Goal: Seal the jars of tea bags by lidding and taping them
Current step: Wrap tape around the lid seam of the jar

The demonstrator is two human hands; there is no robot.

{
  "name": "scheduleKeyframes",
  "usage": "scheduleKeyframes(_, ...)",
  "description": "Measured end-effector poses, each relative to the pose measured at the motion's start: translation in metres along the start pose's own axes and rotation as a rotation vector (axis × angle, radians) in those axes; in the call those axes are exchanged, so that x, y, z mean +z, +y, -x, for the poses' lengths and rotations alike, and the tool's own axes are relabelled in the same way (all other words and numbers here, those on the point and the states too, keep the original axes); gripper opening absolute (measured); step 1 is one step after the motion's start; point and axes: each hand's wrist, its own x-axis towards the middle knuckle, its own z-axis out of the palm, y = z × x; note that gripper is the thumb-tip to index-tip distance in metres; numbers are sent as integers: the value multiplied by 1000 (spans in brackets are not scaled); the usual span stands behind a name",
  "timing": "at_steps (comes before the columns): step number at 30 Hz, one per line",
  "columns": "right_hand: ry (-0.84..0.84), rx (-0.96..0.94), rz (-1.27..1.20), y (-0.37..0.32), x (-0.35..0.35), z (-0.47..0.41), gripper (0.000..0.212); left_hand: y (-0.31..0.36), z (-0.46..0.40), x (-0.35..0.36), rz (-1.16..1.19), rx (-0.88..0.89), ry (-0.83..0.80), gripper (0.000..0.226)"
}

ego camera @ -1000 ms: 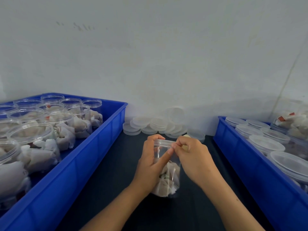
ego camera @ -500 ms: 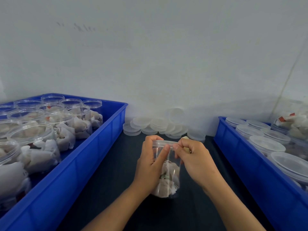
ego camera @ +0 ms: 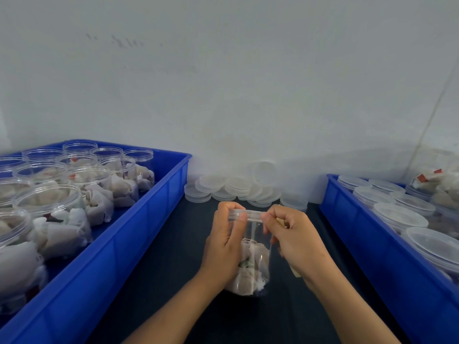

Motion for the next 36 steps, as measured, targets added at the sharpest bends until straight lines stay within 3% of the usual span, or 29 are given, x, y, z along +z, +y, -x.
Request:
scheduleKeyframes(12, 2, -6, 57, -7, 1, 3, 34, 0, 1, 0, 5, -1, -2, 16)
scheduleKeyframes(25, 12, -41, 147, -8, 2, 3, 32, 4, 0, 2, 23, 0, 14, 46)
scheduleKeyframes(36, -75, -91, 183, -11, -6, 2, 34, -2, -2, 2, 81, -18, 53, 39)
